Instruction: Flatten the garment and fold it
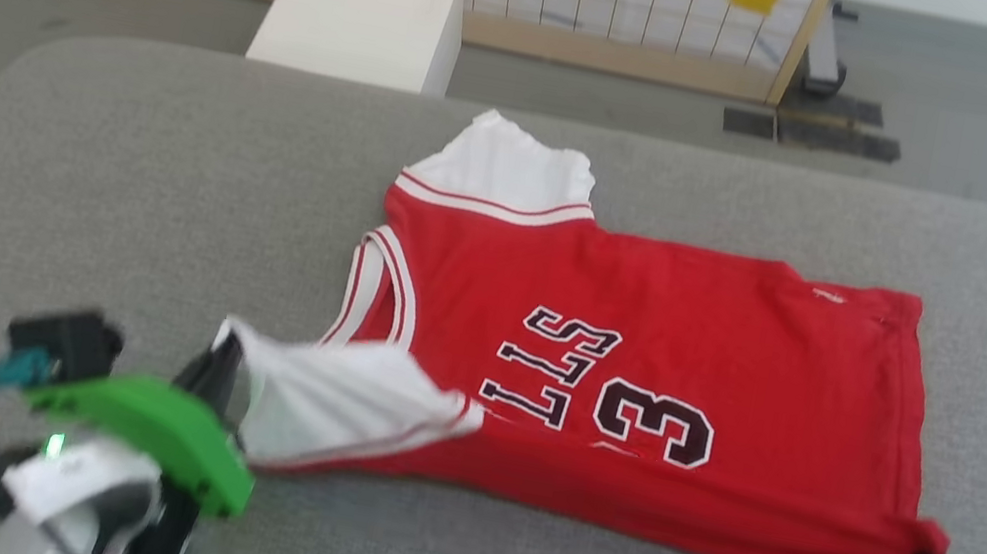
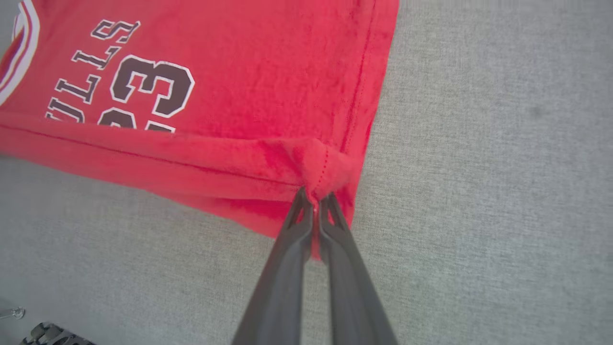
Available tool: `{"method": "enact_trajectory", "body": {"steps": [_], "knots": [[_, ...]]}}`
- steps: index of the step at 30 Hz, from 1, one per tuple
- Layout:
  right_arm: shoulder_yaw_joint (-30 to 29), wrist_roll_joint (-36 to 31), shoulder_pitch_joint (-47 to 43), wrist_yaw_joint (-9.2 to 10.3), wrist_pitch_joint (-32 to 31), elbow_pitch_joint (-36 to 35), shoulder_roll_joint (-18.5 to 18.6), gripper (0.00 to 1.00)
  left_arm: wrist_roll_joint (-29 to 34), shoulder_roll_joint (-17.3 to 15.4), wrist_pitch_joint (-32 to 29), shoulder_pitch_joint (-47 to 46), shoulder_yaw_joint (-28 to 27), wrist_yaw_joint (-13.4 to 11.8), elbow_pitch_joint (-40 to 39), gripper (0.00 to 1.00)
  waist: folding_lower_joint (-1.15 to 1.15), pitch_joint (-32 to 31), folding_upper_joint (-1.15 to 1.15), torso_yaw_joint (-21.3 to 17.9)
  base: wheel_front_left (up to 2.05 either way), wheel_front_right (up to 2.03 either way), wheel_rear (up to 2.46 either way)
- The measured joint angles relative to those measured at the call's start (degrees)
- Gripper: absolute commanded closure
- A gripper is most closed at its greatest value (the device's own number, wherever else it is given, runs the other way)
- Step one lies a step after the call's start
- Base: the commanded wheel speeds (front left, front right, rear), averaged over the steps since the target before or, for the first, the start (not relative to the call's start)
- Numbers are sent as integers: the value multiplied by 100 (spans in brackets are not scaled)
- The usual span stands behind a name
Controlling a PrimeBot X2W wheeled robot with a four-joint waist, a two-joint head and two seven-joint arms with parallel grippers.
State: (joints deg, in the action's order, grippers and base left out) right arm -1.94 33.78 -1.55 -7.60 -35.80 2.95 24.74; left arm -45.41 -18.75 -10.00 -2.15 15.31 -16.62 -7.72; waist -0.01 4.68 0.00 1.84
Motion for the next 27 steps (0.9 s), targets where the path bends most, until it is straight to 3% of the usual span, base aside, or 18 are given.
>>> {"method": "enact_trajectory", "body": {"steps": [11,23,24,25,26,27], "knots": [[245,-253,1224,0,-601,341,170,100,413,288,178,-1766,419,365,1330,100,0,845,0,-23,0,0,0],[808,-127,1981,-2,-971,811,427,100,512,656,439,-2488,730,732,2947,100,1,1566,0,0,0,0,0],[817,-97,2006,-2,-983,846,435,79,511,675,482,-2514,728,753,3025,100,1,1564,0,4,0,0,0],[836,-90,2008,-2,-983,868,443,0,510,686,514,-2535,723,757,3084,89,1,1552,0,7,0,0,0],[833,-68,2008,-1,-966,893,441,0,504,700,543,-2555,719,777,3141,54,1,1527,0,10,0,0,0],[814,-29,2004,-1,-912,922,426,0,506,701,591,-2557,719,780,3174,0,1,1492,0,13,0,0,0]]}}
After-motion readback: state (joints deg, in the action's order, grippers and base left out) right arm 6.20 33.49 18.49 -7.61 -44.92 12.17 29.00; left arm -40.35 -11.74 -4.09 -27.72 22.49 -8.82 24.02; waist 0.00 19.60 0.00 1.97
